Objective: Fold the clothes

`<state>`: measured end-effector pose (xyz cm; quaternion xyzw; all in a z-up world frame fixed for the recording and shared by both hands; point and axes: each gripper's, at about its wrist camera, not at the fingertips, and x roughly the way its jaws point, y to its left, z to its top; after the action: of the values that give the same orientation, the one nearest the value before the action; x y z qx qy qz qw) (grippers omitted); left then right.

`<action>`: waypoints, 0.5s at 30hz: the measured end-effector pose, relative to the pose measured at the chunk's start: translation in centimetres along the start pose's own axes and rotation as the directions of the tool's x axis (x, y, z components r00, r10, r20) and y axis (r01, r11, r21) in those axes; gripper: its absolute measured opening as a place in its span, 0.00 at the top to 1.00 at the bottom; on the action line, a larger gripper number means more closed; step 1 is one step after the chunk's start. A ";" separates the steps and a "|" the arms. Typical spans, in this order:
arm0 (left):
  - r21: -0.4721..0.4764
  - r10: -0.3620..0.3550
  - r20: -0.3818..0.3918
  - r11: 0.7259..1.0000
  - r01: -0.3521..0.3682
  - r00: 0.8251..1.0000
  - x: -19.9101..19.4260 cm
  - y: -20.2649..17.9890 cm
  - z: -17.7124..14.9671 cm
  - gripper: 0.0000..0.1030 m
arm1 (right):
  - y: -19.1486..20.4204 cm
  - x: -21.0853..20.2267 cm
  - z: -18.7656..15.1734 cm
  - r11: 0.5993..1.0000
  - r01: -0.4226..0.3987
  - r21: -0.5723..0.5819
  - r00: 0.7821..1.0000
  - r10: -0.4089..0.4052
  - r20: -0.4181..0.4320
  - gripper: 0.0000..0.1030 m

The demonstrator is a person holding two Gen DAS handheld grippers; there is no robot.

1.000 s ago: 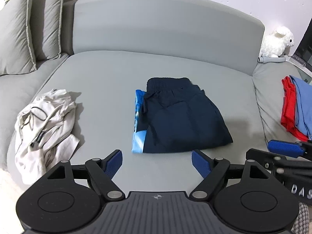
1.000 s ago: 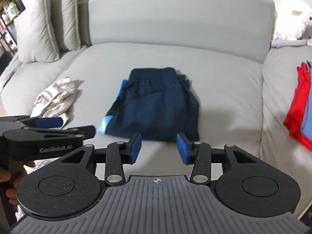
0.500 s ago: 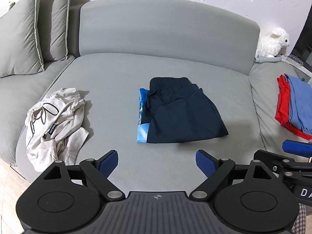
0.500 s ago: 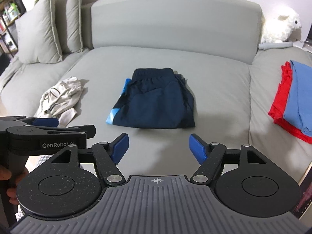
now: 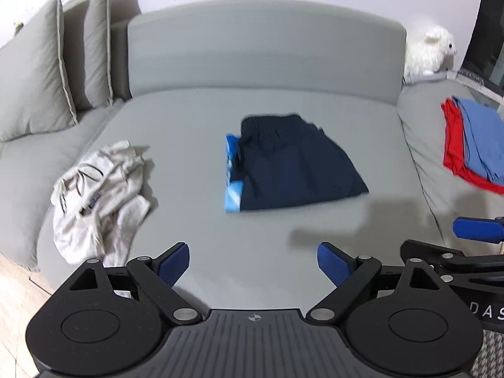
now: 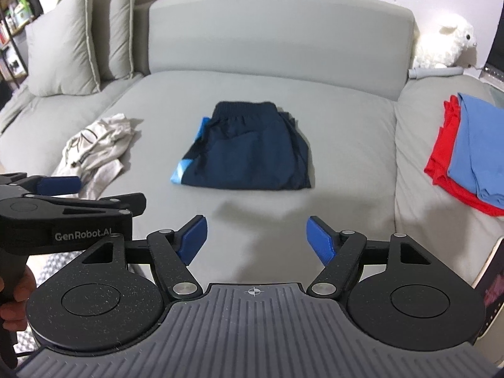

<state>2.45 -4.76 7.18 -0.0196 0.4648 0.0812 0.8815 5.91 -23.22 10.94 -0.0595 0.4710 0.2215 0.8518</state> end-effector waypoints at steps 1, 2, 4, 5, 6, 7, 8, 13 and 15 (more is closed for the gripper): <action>0.000 -0.001 -0.005 1.000 0.001 1.000 0.2 0.0 0.0 0.14 | -0.1 0.1 -0.1 1.000 -0.003 0.001 1.000 0.003 -0.006 0.27; 0.001 -0.001 -0.003 1.000 0.001 1.000 0.2 -0.1 0.0 0.14 | -0.1 0.3 -0.1 1.000 -0.005 0.002 1.000 0.005 -0.012 0.27; -0.001 -0.002 0.000 1.000 0.002 1.000 0.2 -0.1 0.1 0.13 | -0.3 0.5 -0.2 1.000 -0.003 0.004 1.000 0.003 -0.016 0.27; -0.003 -0.002 0.001 1.000 0.002 1.000 0.2 -0.2 0.1 0.13 | -0.4 0.5 -0.2 1.000 -0.003 0.006 1.000 0.003 -0.016 0.27; -0.004 -0.003 0.002 1.000 0.003 1.000 0.3 -0.2 0.1 0.13 | -0.5 0.5 -0.2 1.000 -0.004 0.008 1.000 0.004 -0.017 0.27; -0.005 -0.003 0.002 1.000 0.003 1.000 0.3 -0.3 0.2 0.13 | -0.5 0.5 -0.2 1.000 -0.003 0.008 1.000 0.003 -0.017 0.27; -0.003 -0.005 0.003 1.000 0.005 1.000 0.3 -0.3 0.2 0.13 | -0.6 0.5 -0.1 1.000 0.001 0.008 1.000 -0.001 -0.015 0.27; -0.004 -0.010 -0.005 1.000 0.010 1.000 0.4 -0.4 0.1 0.13 | -0.7 0.6 -0.2 1.000 -0.001 0.014 1.000 0.001 -0.022 0.27; -0.003 -0.010 -0.008 1.000 0.010 1.000 0.4 -0.4 0.1 0.13 | -0.7 0.7 -0.2 1.000 -0.003 0.015 1.000 0.004 -0.025 0.27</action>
<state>2.82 -5.11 6.85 -0.0236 0.4679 0.0774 0.8801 6.36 -23.72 10.16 -0.0549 0.4833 0.2187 0.8459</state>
